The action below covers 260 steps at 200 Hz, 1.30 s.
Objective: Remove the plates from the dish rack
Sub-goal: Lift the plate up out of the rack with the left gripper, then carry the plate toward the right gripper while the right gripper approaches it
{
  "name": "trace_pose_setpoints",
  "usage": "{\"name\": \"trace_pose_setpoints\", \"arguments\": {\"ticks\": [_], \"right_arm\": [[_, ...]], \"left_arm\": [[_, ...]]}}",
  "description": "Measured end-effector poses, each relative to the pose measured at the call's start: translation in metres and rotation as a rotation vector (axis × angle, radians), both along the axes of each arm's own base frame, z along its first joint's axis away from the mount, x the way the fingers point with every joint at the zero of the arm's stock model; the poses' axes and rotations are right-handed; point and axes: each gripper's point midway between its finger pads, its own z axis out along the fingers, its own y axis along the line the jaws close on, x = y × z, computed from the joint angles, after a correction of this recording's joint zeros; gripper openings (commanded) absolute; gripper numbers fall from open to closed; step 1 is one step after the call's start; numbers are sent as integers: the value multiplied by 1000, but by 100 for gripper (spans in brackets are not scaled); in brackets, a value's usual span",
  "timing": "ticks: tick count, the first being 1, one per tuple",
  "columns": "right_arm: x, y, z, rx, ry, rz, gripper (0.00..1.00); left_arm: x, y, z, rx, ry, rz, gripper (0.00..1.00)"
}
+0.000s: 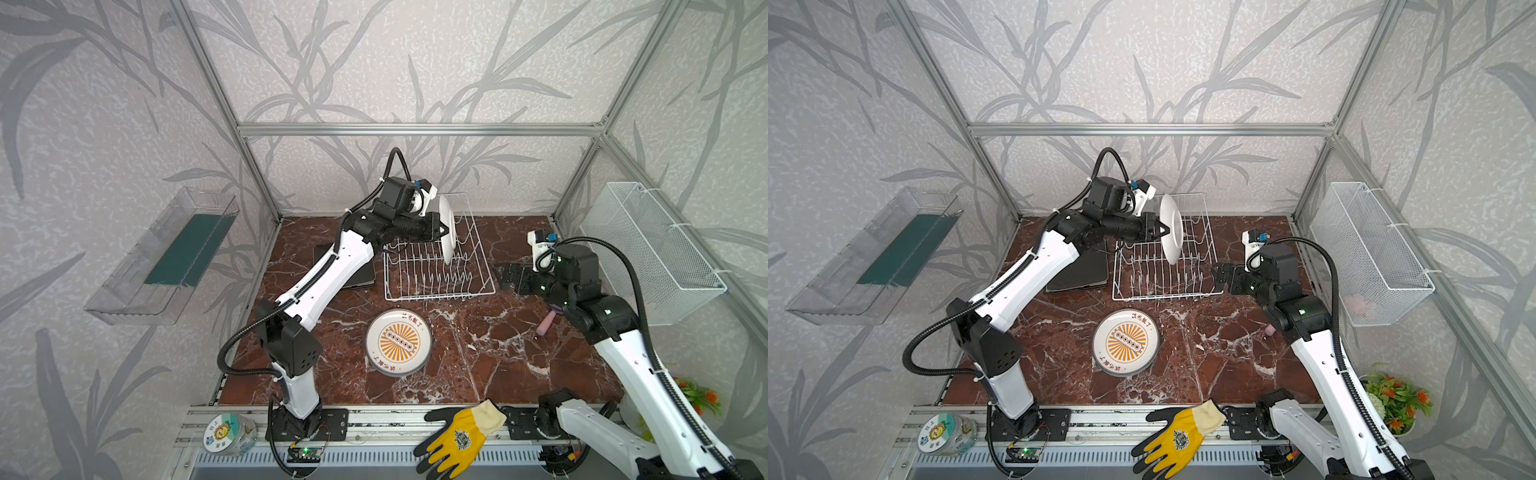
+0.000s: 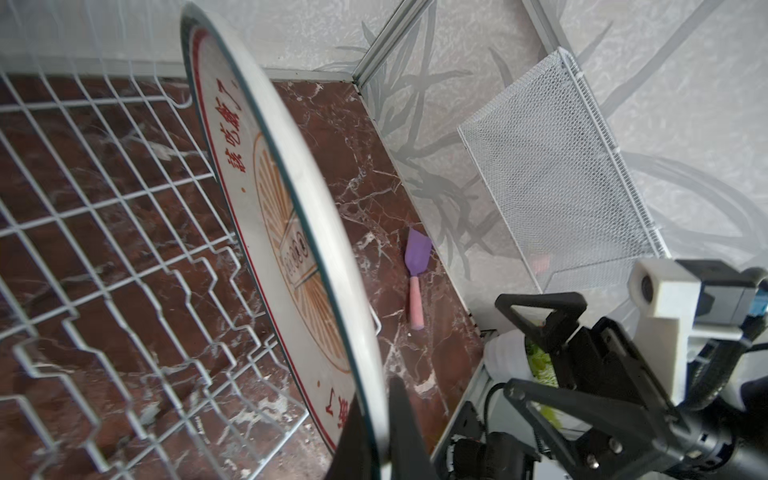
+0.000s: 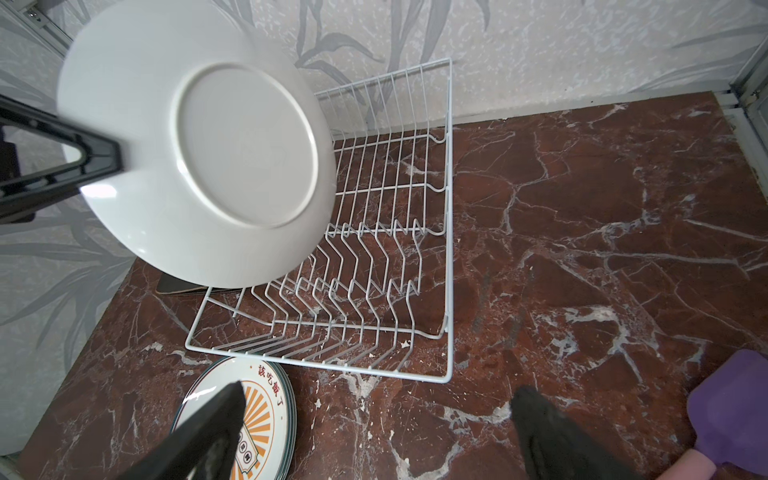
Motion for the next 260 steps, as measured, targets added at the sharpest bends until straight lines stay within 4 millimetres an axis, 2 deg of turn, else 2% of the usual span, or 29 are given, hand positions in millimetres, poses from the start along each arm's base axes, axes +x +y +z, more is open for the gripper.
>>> {"name": "trace_pose_setpoints", "arguments": {"ticks": [23, 44, 65, 99, 148, 198, 220, 260], "right_arm": [[2, 4, 6, 23, 2, 9, 99], [5, 9, 14, 42, -1, 26, 99], [9, 15, 26, 69, -5, 49, 99], [13, 29, 42, 137, 0, 97, 99], [25, 49, 50, 244, 55, 149, 96], [32, 78, 39, 306, 129, 191, 86], [34, 94, 34, 319, 165, 212, 78], [41, 110, 18, 332, 233, 207, 60]], "left_arm": [[-9, 23, 13, 99, -158, 4, 0], [-24, 44, 14, 193, -281, -14, 0], [-37, 61, 6, 298, -395, -47, 0], [-53, 77, -20, 482, -539, -139, 0], [-71, 88, -54, 729, -745, -295, 0], [-86, 85, -88, 987, -966, -466, 0], [-87, 80, -91, 1044, -1046, -501, 0], [-85, 74, -77, 1099, -1164, -499, 0]]}}
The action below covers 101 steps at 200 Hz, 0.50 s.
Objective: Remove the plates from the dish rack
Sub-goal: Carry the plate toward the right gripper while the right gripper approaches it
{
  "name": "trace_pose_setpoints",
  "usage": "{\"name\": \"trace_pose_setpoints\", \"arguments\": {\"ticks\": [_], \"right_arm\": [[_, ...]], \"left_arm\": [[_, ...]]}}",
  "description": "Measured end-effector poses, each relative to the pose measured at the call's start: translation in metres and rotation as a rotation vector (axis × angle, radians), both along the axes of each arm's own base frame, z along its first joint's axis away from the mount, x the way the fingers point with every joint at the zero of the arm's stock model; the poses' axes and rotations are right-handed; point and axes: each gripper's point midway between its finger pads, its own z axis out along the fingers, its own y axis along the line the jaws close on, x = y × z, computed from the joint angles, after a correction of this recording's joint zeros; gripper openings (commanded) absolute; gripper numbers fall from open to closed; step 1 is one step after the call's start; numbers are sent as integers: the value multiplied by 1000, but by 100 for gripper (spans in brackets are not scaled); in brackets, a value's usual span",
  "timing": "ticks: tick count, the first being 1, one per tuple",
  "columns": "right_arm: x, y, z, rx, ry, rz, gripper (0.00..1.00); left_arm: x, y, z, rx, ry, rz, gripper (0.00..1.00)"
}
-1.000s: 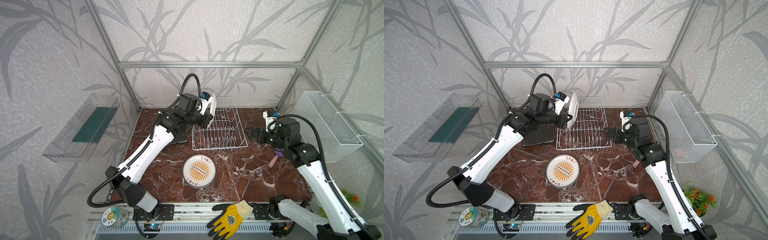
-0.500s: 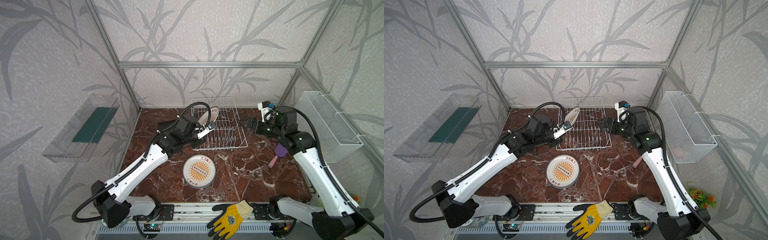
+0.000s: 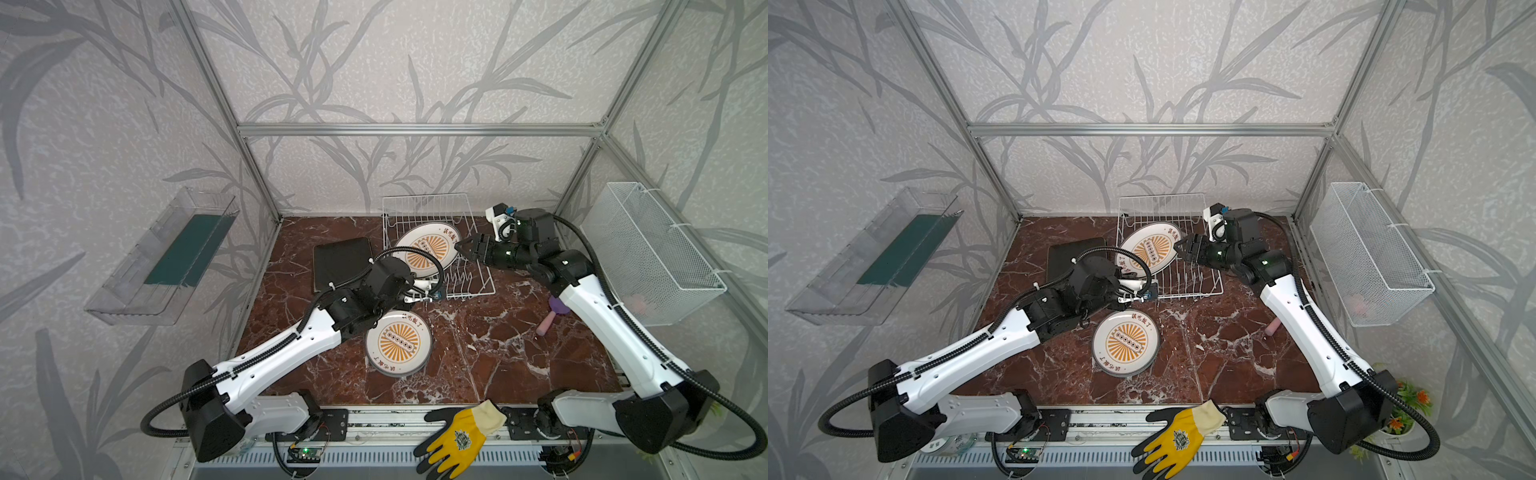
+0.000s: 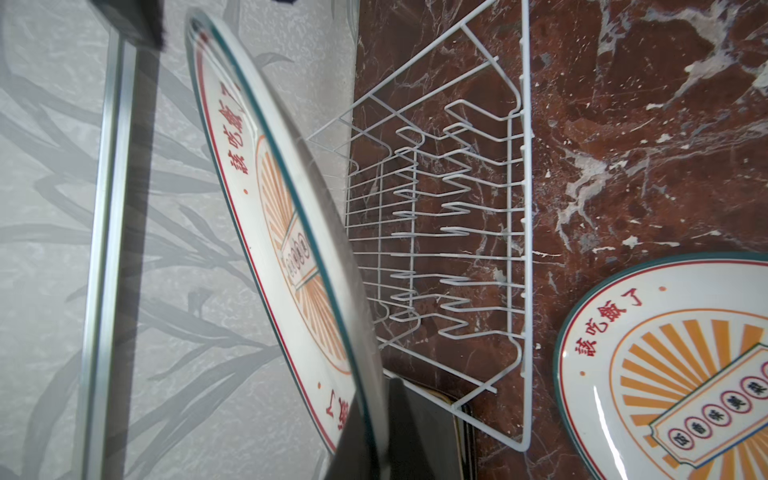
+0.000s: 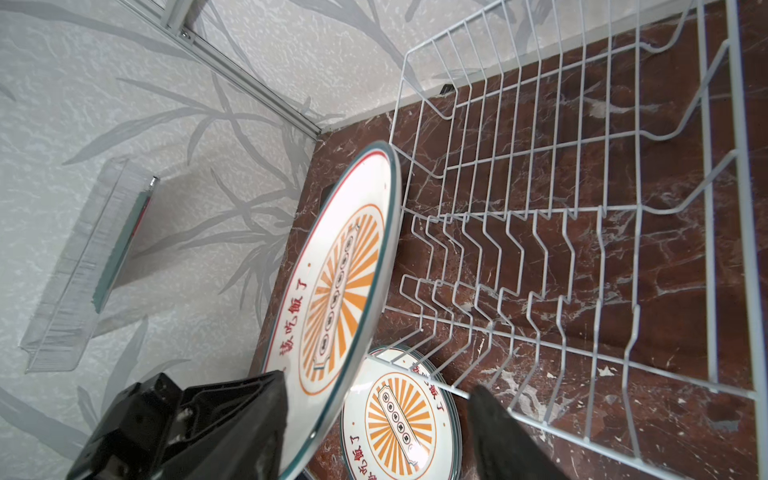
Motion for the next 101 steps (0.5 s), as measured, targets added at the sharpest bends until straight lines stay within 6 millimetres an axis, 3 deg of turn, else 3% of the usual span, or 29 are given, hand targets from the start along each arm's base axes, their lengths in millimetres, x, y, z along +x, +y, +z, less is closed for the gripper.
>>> {"name": "trace_pose_setpoints", "arguments": {"ticks": [101], "right_arm": [[11, 20, -34, -23, 108, -1, 34]], "left_arm": [[-6, -3, -8, 144, -77, -53, 0]]}}
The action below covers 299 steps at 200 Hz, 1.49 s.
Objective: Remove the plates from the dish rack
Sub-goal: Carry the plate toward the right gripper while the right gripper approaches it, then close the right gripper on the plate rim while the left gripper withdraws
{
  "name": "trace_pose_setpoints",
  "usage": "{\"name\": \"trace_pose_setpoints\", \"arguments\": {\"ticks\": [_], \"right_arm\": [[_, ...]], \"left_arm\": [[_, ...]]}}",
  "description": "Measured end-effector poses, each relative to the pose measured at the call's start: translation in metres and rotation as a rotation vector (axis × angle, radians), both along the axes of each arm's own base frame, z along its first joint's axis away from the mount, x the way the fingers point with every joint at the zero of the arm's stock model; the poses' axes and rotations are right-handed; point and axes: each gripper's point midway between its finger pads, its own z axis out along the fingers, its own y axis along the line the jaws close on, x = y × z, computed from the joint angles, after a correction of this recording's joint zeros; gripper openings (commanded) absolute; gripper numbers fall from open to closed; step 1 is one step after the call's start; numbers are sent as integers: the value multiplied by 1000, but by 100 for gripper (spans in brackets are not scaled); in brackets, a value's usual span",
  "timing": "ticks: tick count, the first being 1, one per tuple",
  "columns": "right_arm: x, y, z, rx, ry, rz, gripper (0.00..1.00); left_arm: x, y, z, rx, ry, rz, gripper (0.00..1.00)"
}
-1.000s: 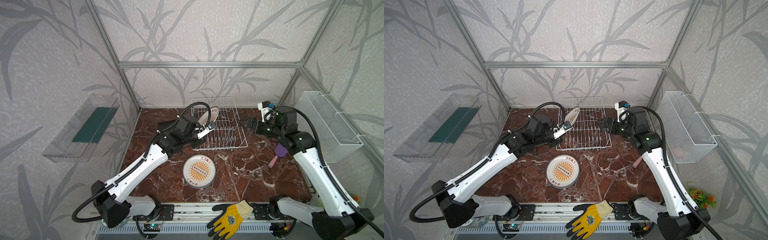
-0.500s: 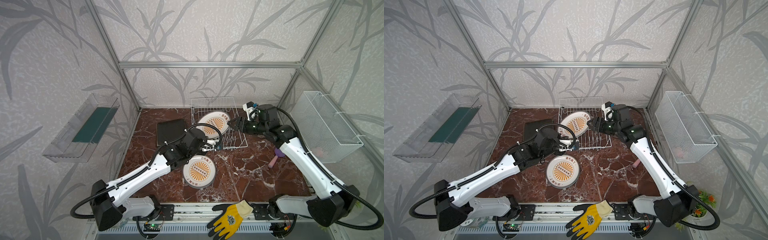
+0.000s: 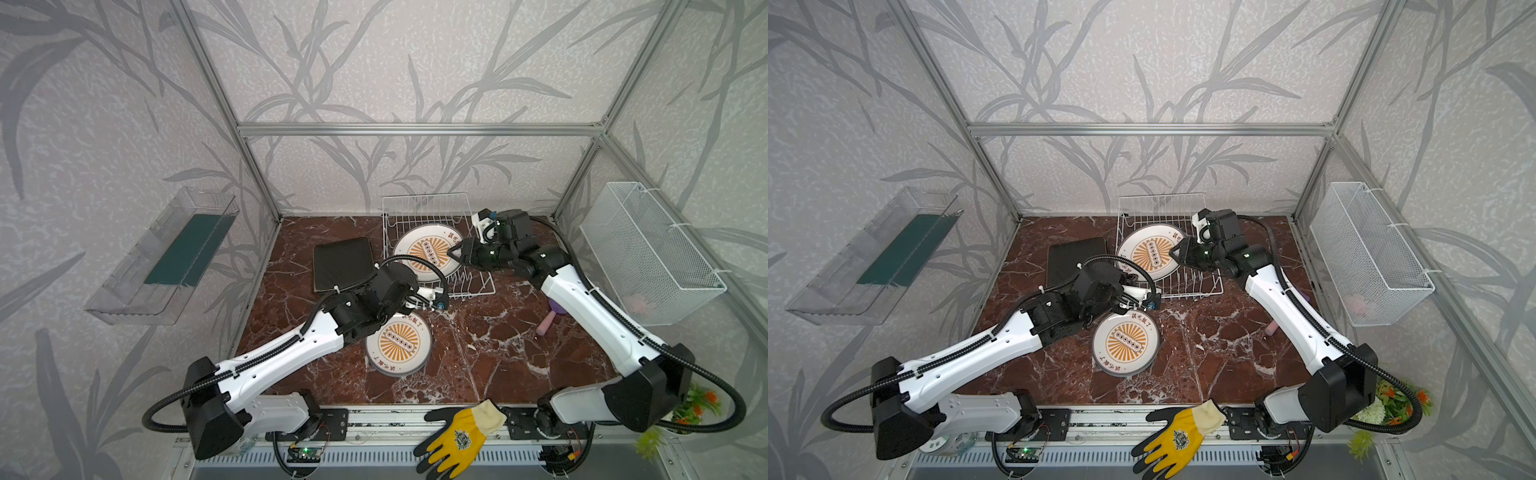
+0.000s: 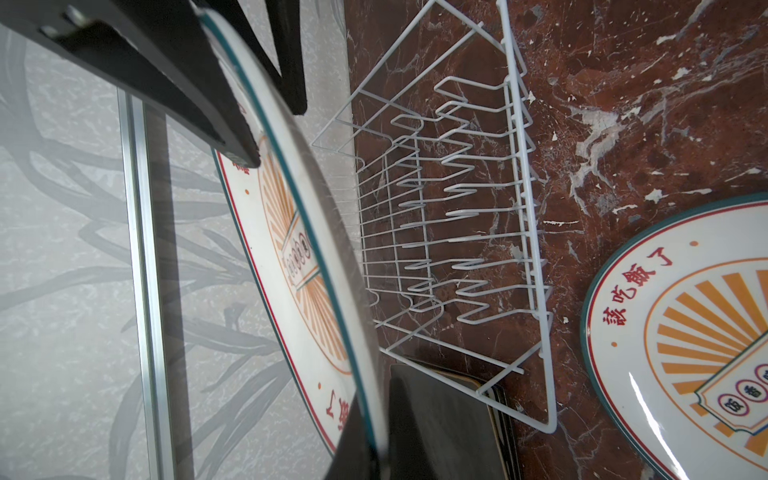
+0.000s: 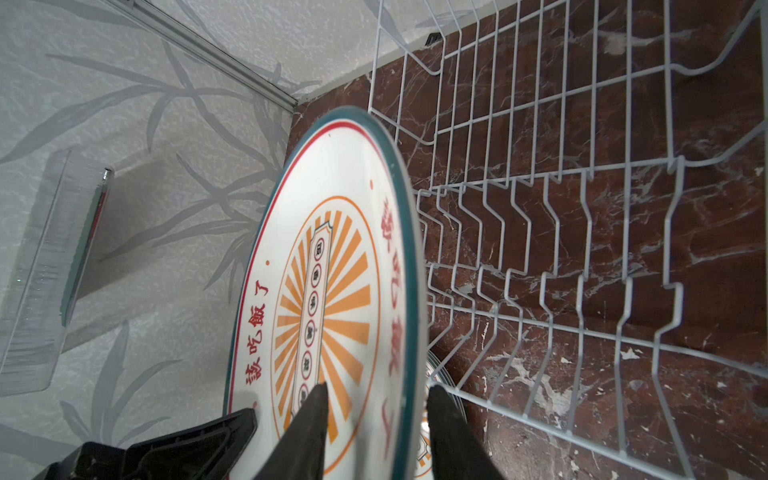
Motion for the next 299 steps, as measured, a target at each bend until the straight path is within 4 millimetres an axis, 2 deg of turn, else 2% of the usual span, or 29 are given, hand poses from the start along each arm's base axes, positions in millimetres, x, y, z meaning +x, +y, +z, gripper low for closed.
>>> {"name": "trace_pose_setpoints", "arguments": {"ticks": [65, 97, 145, 161, 169, 179, 186, 216, 226, 271, 283, 299], "right_arm": [[4, 4, -11, 29, 66, -26, 12], [10, 6, -4, 72, 63, -47, 0], [13, 5, -6, 113, 67, -74, 0], [12, 3, -4, 125, 58, -84, 0], [11, 1, -3, 130, 52, -89, 0], [9, -1, 0, 134, 30, -83, 0], [7, -5, 2, 130, 16, -85, 0], [1, -17, 17, 131, -39, -88, 0], [1, -21, 22, 138, -55, -98, 0], [2, -43, 39, 142, -127, -143, 0], [1, -51, 43, 130, -149, -152, 0], [-2, -61, 45, 110, -170, -163, 0]], "left_arm": [[7, 0, -17, 41, -59, 14, 0], [12, 0, -14, 28, -83, 39, 0], [14, 1, -17, -12, -61, 83, 0], [13, -1, -18, -44, -41, 88, 13], [12, -3, -18, -71, -26, 92, 24], [12, -4, -18, -111, -3, 100, 44], [13, -2, -16, -141, 6, 118, 55], [17, 7, -3, -244, 19, 178, 77], [17, 8, 0, -261, 20, 185, 99], [11, 17, 8, -379, 87, 227, 99], [9, 27, 18, -466, 128, 248, 99], [10, 51, 44, -640, 162, 295, 99]]}}
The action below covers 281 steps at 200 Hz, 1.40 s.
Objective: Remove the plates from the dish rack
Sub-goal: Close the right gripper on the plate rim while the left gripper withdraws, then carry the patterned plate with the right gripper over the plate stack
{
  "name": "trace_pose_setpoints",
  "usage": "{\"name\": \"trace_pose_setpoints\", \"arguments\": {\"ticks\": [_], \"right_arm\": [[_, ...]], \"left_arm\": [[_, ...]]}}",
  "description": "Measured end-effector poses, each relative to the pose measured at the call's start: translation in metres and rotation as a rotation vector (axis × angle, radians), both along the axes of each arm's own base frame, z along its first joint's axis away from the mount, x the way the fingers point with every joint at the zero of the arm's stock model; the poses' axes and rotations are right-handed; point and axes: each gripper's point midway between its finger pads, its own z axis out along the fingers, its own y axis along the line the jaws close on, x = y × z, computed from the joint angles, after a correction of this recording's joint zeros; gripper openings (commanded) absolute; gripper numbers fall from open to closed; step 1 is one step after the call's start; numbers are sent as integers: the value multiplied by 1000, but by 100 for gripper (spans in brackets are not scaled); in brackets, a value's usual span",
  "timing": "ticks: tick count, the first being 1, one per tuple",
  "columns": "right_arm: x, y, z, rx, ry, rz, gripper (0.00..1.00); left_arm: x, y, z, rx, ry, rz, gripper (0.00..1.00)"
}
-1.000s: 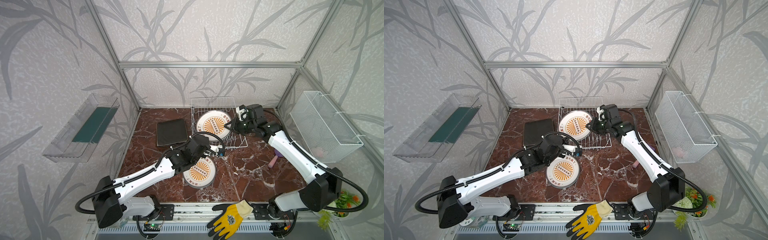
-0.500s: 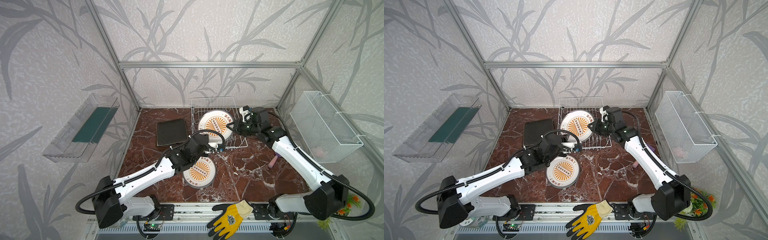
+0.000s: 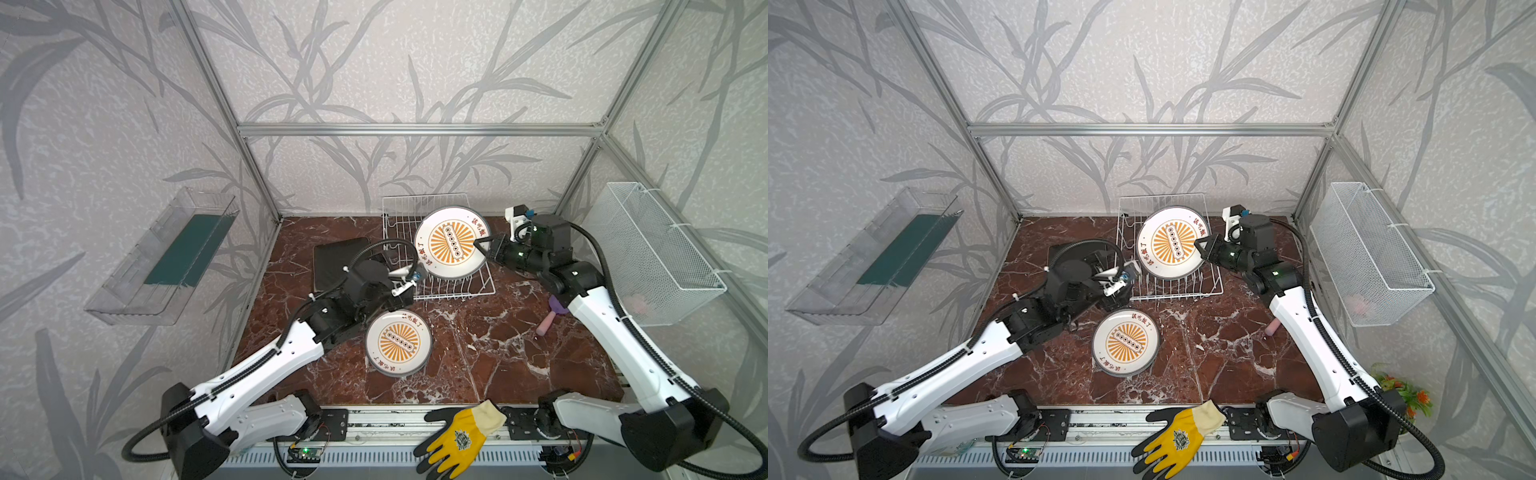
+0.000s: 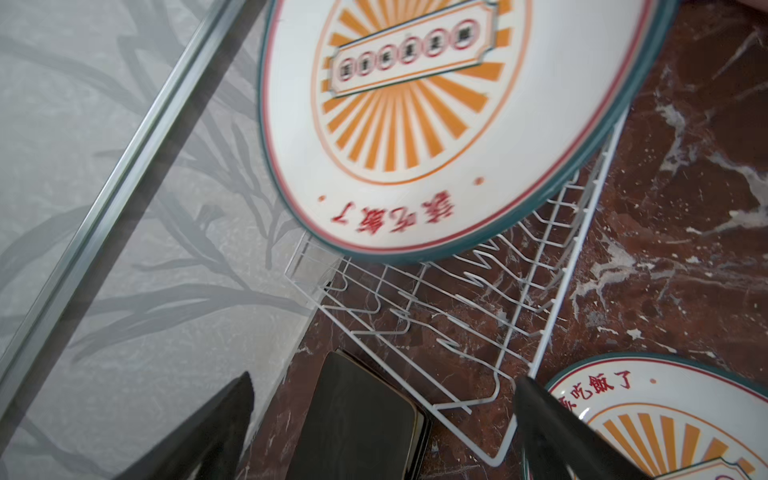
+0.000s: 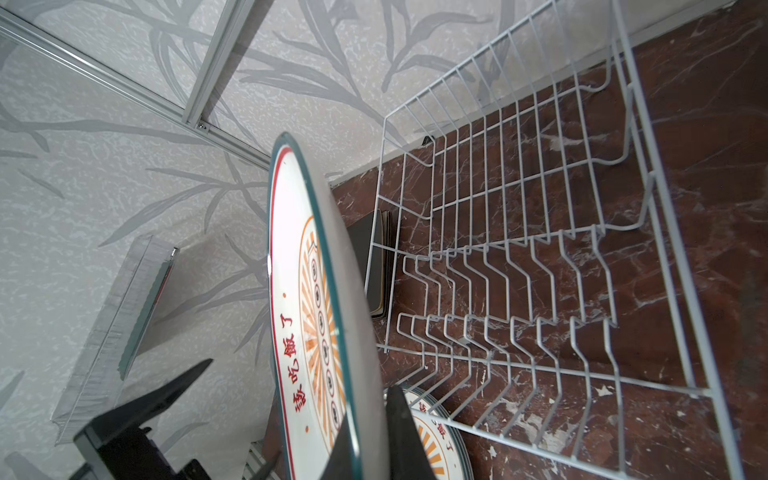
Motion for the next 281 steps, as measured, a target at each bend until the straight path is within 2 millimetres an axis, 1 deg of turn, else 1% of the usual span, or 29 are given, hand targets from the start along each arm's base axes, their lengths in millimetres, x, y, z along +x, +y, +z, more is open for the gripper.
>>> {"name": "trace_pose_setpoints", "arguments": {"ticks": [15, 28, 45, 59, 72, 89, 99, 118, 142, 150, 180, 197, 224, 262, 281], "right_arm": [[-6, -7, -3, -18, -3, -6, 0], [-14, -11, -10, -39, 4, 3, 0], [-26, -11, -24, -59, 30, 32, 0], [-37, -11, -37, -70, 55, 53, 0], [-47, -11, -49, -75, 81, 74, 0], [-62, -8, -64, -83, 116, 111, 0], [-67, -5, -69, -90, 127, 130, 0], [-81, 6, -76, -103, 138, 186, 0], [-101, 23, -91, -104, 166, 261, 0], [-108, 28, -99, -103, 183, 279, 0], [-135, 42, -139, -106, 286, 313, 0], [-146, 48, -155, -113, 328, 322, 0], [-153, 60, -166, -105, 361, 335, 0], [-154, 77, -182, -86, 386, 333, 0], [-153, 83, -191, -80, 405, 328, 0]], "left_arm": [[-3, 28, 28, -175, -5, 52, 99], [-11, 48, 46, -297, -10, 76, 99], [-23, 57, 57, -401, 13, 56, 99], [-33, 58, 59, -453, 54, 26, 99], [-41, 56, 52, -471, 113, 0, 99], [-50, 54, 34, -467, 215, -24, 99], [-56, 53, 22, -456, 277, -34, 99], [-69, 51, 3, -434, 376, -53, 99], [-84, 52, -11, -415, 455, -63, 99], [-89, 54, -14, -409, 472, -62, 99], [-103, 60, -26, -380, 512, -57, 99], [-109, 63, -33, -356, 520, -58, 99], [-116, 68, -45, -330, 529, -53, 99], [-117, 69, -63, -302, 568, -44, 99], [-118, 69, -66, -298, 575, -43, 99]]}}
